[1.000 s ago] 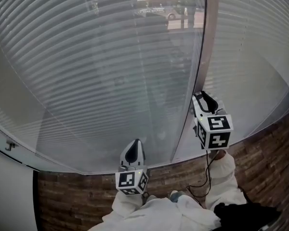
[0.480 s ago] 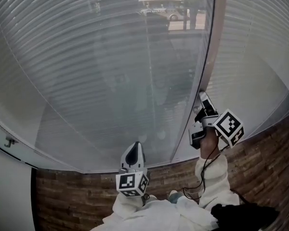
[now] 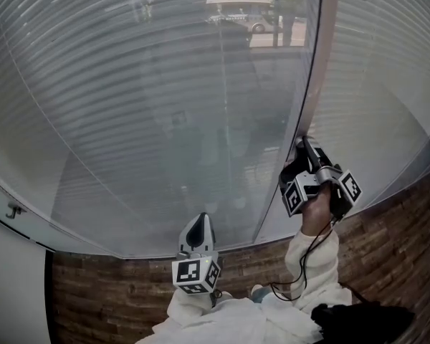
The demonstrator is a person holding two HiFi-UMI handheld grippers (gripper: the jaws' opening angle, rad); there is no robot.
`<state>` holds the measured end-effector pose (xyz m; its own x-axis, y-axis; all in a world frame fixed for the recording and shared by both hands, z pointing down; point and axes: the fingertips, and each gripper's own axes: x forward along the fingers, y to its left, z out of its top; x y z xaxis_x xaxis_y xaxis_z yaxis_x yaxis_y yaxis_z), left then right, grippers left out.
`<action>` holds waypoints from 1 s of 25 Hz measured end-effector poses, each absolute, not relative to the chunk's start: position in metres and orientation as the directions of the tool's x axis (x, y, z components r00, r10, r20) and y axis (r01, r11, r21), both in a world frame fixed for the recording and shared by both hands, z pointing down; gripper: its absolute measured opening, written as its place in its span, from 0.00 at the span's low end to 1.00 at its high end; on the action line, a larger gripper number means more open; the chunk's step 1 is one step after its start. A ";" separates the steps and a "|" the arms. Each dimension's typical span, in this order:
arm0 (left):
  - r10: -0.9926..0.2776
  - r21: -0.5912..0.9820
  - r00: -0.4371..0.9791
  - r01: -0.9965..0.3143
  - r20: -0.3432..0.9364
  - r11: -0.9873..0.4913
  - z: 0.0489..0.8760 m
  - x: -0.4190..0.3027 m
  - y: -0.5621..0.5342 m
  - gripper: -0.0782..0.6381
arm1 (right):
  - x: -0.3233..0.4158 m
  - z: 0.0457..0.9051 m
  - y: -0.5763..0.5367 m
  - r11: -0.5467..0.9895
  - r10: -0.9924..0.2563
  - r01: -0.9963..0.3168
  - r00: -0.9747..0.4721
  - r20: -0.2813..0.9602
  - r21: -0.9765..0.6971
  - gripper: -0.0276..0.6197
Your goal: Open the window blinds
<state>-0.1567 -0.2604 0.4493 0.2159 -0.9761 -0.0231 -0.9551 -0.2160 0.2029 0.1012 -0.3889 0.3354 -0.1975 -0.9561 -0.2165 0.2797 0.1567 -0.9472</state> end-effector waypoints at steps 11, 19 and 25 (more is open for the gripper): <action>-0.969 0.178 0.247 -0.952 -0.024 -0.248 0.444 -0.141 -0.272 0.11 | 0.084 0.309 -0.355 0.505 -0.862 -0.857 -0.496 -0.104 -0.103 0.28; -0.968 0.177 0.251 -0.952 -0.015 -0.250 0.447 -0.129 -0.270 0.11 | 0.063 0.314 -0.366 0.146 -0.969 -0.024 -0.206 0.138 0.989 0.28; -0.976 0.183 0.219 -0.959 -0.005 -0.216 0.451 -0.140 -0.272 0.11 | 0.066 0.329 -0.372 0.153 -0.970 0.157 -0.166 0.179 0.976 0.28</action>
<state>-0.1403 -0.2717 0.4507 0.2185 -0.9758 -0.0048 -0.9592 -0.2157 0.1830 0.0656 -0.3715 0.3288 -0.1657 -0.9699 0.1787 0.1568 0.1529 0.9757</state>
